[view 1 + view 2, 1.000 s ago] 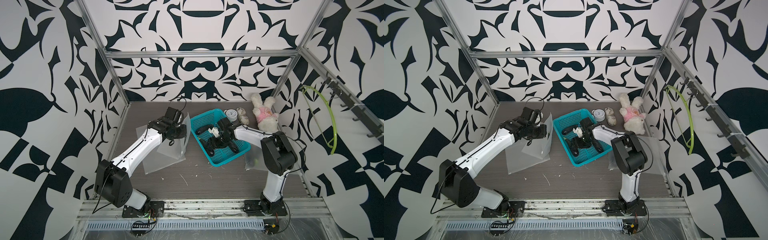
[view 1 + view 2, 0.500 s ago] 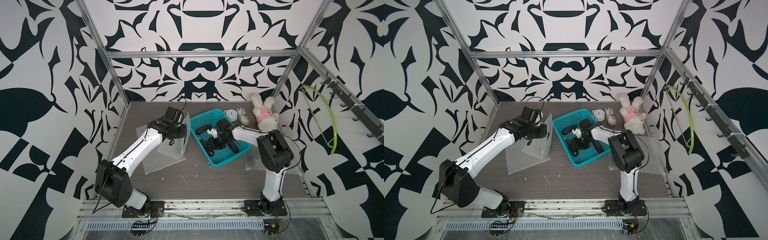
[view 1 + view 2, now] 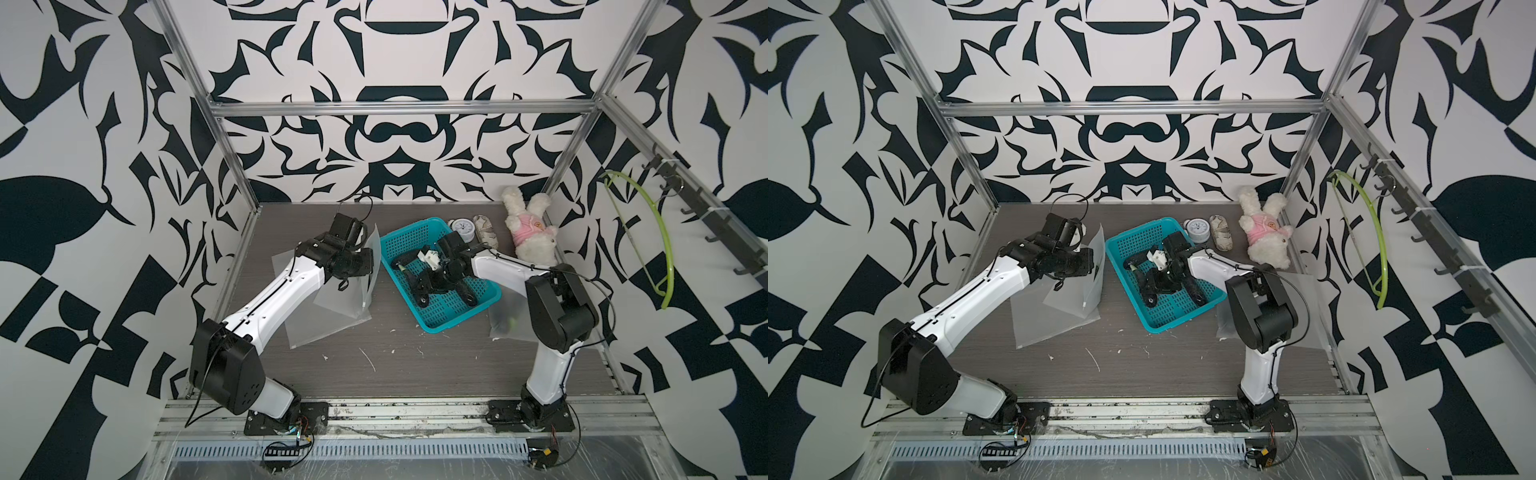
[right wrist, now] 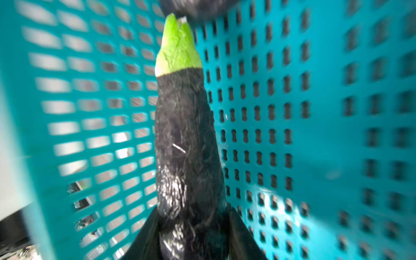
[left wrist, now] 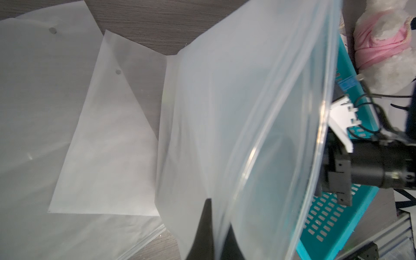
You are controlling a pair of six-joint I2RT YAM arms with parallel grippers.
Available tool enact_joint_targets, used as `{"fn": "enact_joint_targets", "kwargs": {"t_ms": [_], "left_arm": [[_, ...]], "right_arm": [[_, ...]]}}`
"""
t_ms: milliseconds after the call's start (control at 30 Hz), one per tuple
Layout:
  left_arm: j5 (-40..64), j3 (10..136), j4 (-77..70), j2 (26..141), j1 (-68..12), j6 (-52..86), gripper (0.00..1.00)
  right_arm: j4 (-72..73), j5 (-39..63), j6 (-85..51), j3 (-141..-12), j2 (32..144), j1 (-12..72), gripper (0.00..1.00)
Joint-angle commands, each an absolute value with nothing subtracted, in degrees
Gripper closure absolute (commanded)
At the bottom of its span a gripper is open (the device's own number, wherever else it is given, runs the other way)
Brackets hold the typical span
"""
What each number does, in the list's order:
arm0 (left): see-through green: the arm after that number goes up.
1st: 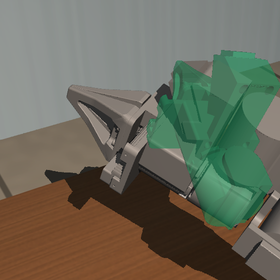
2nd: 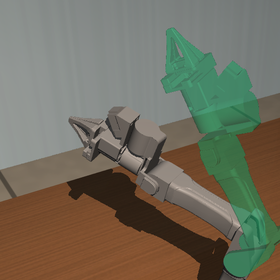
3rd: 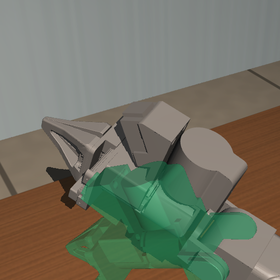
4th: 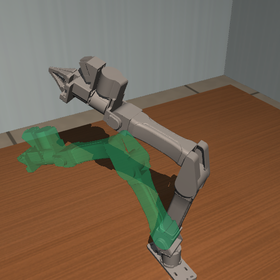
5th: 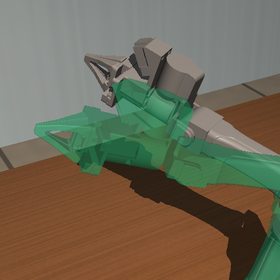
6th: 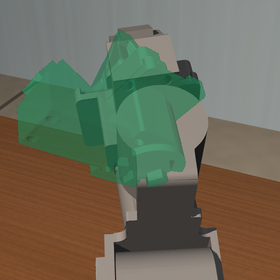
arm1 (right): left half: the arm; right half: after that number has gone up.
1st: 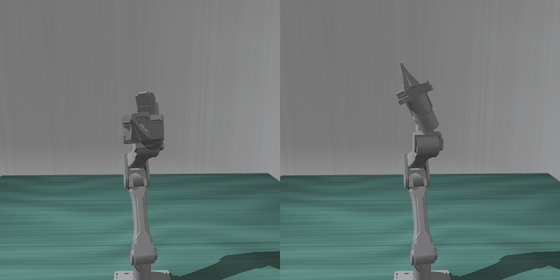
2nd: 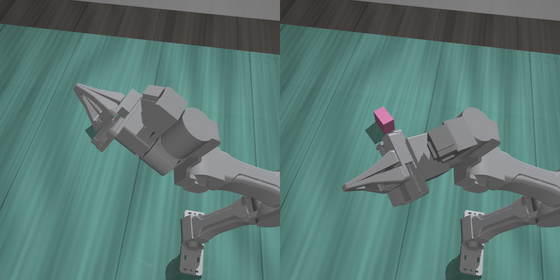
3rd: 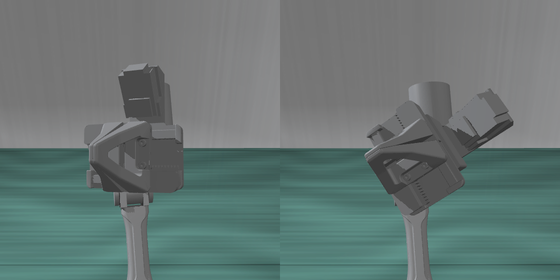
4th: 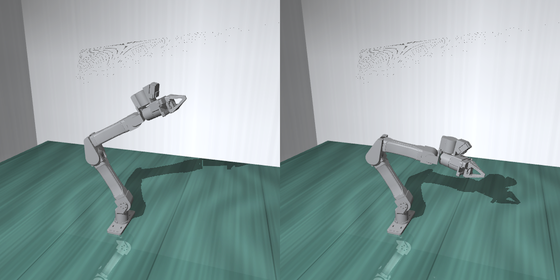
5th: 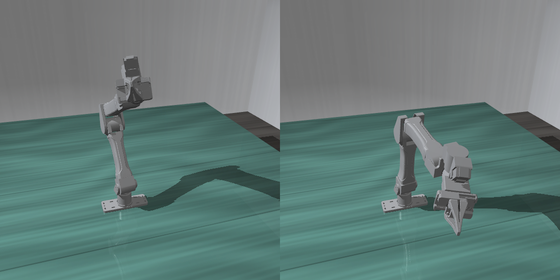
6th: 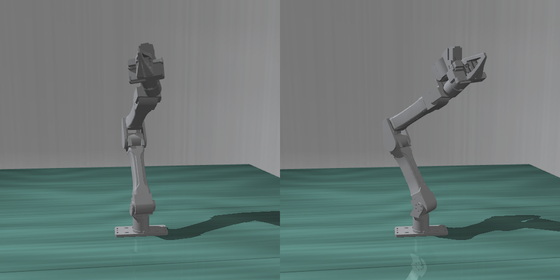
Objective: Place the eggplant in a zip-top bag and seal the zipper
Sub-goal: Pick up the eggplant from the basket.
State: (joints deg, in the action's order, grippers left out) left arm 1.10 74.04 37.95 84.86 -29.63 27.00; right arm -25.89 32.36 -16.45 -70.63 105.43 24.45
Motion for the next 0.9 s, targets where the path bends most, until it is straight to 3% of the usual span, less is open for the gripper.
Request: {"fn": "enact_joint_targets", "kwargs": {"t_ms": [0,400,867], "left_arm": [[0.8,74.9,38.3,84.6,-29.3,26.8,1.0],[3.6,76.3,37.2,86.5,-29.2,27.0,1.0],[5.2,77.3,34.9,87.9,-31.3,27.7,1.0]], "right_arm": [[-27.0,32.9,-16.6,-70.3,101.0,23.1,0.62],[-29.8,34.2,-18.1,-73.3,91.6,21.6,0.62],[-17.6,46.0,-30.3,-75.2,86.3,24.6,0.62]]}}
